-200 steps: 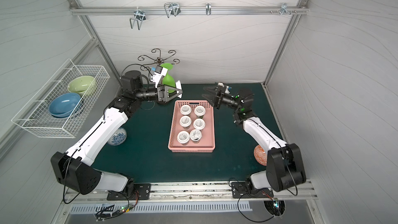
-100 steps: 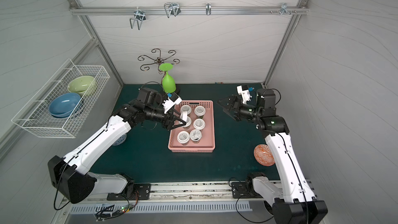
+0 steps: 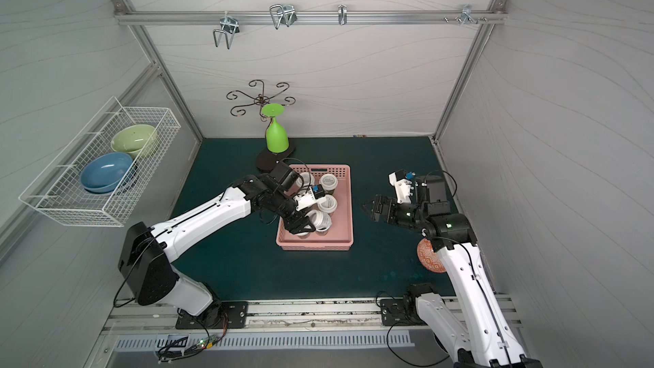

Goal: Put the yogurt in the basket
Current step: Adjust the yogurt in the basket.

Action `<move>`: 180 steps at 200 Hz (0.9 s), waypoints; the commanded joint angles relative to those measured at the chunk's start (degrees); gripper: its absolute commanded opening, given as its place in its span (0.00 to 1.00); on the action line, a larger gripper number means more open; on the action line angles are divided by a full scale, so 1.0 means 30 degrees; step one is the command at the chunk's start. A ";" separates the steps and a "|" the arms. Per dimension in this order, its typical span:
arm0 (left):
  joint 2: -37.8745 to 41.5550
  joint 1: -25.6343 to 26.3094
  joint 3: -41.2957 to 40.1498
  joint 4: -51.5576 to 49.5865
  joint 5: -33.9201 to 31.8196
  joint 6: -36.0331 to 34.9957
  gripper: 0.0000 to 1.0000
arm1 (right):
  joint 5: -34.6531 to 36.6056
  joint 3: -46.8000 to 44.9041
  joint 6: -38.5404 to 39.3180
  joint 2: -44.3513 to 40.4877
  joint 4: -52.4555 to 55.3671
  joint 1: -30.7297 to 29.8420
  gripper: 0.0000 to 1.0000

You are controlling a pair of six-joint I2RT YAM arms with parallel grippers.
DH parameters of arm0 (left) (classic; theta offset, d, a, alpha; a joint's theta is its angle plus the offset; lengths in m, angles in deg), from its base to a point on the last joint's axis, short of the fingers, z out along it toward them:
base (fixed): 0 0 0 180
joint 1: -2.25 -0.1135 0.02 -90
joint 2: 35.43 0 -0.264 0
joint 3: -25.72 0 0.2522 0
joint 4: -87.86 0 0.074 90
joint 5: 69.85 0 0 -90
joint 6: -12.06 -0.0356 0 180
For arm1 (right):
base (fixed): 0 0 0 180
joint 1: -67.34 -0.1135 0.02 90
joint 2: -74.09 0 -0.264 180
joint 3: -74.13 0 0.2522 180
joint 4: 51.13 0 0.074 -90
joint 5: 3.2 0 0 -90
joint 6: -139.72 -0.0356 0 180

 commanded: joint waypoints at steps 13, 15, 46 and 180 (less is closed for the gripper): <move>-0.1637 0.0938 0.1873 -0.0380 -0.1952 -0.1279 0.65 | 0.0141 -0.0961 0.0006 -0.0052 -0.0037 -0.0469 0.99; -0.1745 0.0967 0.1915 -0.0400 -0.2003 -0.1285 0.65 | 0.0120 -0.1019 -0.0048 -0.0036 -0.0103 -0.0549 0.99; -0.2817 0.1502 0.2496 -0.0297 -0.2562 -0.1549 0.66 | 0.0519 -0.1224 -0.0359 0.0815 -0.0616 -0.2272 0.98; -0.5901 0.1620 0.5049 -0.2230 -0.4232 -0.2226 0.67 | 0.0408 -0.3223 -0.2807 0.2122 -0.3524 -0.4038 0.91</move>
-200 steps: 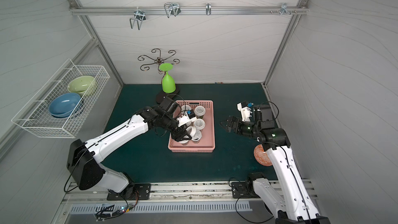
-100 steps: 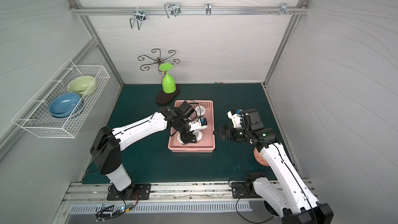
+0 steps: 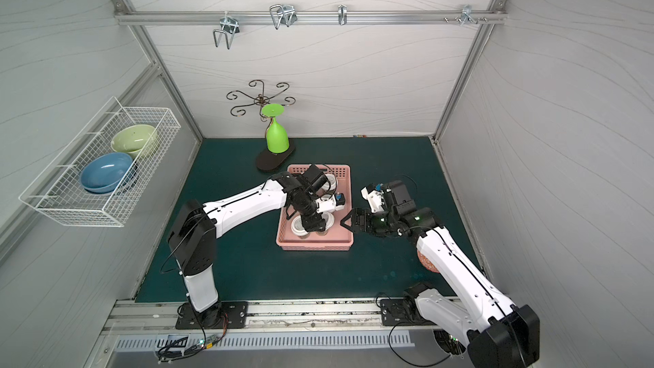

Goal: Put the yogurt in the basket
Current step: Adjust the yogurt in the basket.

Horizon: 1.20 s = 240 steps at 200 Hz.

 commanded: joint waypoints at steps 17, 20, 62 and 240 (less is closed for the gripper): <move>-0.0531 0.0040 0.1209 -0.1014 -0.0743 -0.0331 0.67 | -0.0826 -0.0766 -0.0450 -0.0591 -0.0551 0.1116 0.91; -0.0535 0.0055 0.1198 -0.1029 -0.0802 -0.0384 0.67 | -0.0836 -0.0797 -0.0476 -0.0613 -0.0544 0.1168 0.91; -0.1298 0.0063 0.1764 -0.1128 -0.1174 -0.0346 0.68 | -0.0886 -0.0923 -0.0134 -0.0772 -0.0349 0.1538 0.91; -0.1132 0.0138 0.2066 -0.1788 -0.1412 -0.0365 0.84 | -0.1323 -0.0746 0.0245 -0.0397 -0.0140 0.1621 0.91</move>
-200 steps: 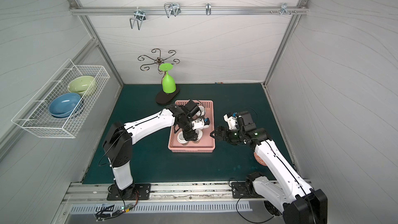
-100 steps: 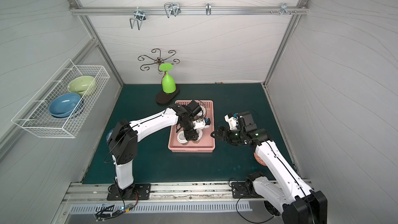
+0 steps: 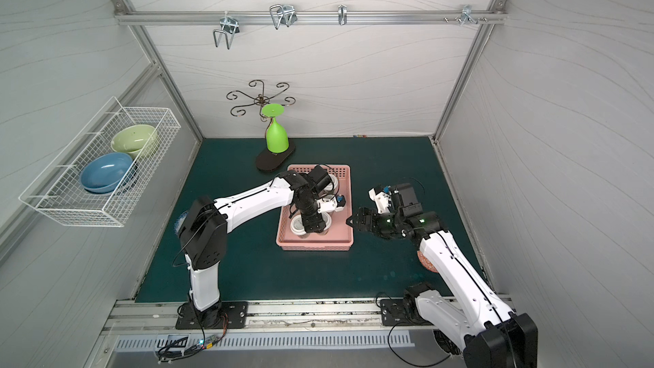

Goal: Put the yogurt in the basket
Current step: Adjust the yogurt in the basket.

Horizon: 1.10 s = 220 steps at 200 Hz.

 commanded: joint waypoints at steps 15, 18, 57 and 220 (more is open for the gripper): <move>0.0790 0.0203 0.0929 -0.0617 0.0316 0.0197 0.87 | -0.0477 0.0081 0.0216 0.0070 -0.0024 -0.0058 0.90; 0.0872 0.0223 0.0931 -0.0630 0.0373 0.0252 0.88 | -0.0461 0.0076 0.0225 0.0086 -0.0030 -0.0084 0.90; 0.1953 0.0231 0.1312 -0.0794 0.0753 0.1154 0.93 | -0.0260 0.0167 0.0090 0.0596 -0.0426 -0.1161 0.87; 1.1670 -0.9450 -0.6190 0.4189 0.1125 0.8147 0.99 | 0.5281 0.5886 0.2007 0.6077 0.0491 -0.3999 0.72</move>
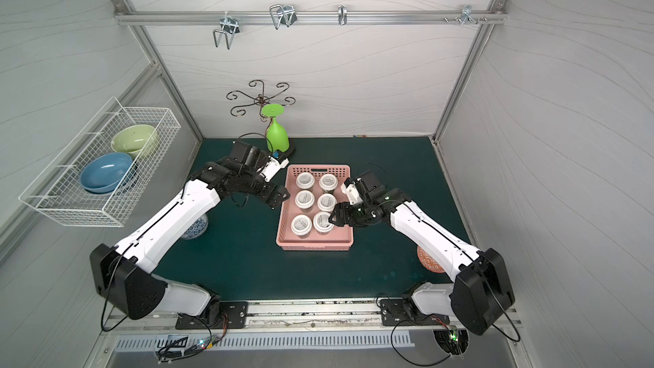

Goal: Put the yogurt in the basket
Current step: Adjust the yogurt in the basket, then reset both arms

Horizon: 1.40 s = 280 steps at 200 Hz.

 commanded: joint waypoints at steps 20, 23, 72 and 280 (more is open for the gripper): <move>0.2531 -0.3643 -0.3943 0.4486 -0.0537 0.1590 0.99 | 0.1759 0.2245 0.1799 -0.0417 0.0861 0.2407 0.77; 0.2667 -0.4044 -0.4296 0.4877 -0.0544 0.1636 0.99 | 0.1828 0.2333 0.1863 -0.0447 0.0827 0.2640 0.77; 0.2968 -0.7390 -0.8991 1.1938 -0.1216 0.2529 0.99 | 0.3626 0.2596 0.3645 -0.1062 -0.0369 0.6182 0.93; -0.3048 -0.8043 -1.7104 3.1496 -0.4561 0.4731 1.00 | 1.1062 -0.9553 1.0061 0.0163 -1.9883 0.9455 0.99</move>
